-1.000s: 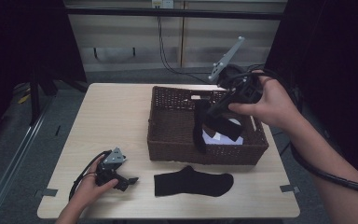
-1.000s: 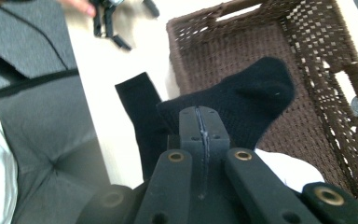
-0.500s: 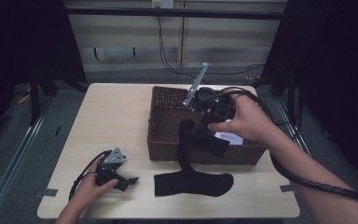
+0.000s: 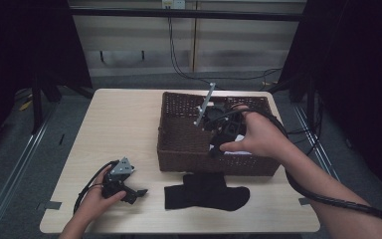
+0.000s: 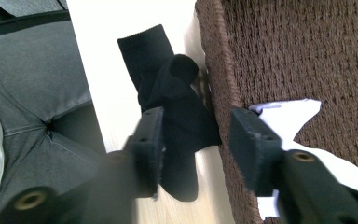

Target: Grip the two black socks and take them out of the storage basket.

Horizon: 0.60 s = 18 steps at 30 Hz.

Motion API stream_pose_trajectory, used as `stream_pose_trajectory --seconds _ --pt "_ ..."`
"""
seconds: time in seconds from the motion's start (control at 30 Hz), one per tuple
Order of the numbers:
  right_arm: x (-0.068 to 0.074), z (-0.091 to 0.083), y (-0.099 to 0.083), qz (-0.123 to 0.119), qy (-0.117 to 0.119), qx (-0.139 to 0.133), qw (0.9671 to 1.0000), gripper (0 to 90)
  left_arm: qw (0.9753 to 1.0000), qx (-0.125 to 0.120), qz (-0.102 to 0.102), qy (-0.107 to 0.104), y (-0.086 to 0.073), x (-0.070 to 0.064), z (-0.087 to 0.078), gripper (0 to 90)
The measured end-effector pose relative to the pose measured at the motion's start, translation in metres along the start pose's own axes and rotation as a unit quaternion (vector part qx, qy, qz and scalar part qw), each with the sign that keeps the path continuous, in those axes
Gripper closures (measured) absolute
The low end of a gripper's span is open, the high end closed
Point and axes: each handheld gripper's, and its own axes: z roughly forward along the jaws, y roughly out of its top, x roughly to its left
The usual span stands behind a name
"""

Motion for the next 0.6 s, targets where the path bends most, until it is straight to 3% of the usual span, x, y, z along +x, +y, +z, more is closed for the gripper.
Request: stream_pose_trajectory --seconds 0.2,0.6 --pt "0.0 0.01 -0.006 0.004 0.0 0.002 1.0 37.5 1.0 0.0 0.0 0.0 0.0 0.0 0.0 0.0" --pt "0.0 0.028 -0.029 0.008 -0.009 0.027 0.9996 32.9 1.0 0.0 0.0 0.0 0.0 0.0 0.0 0.0"
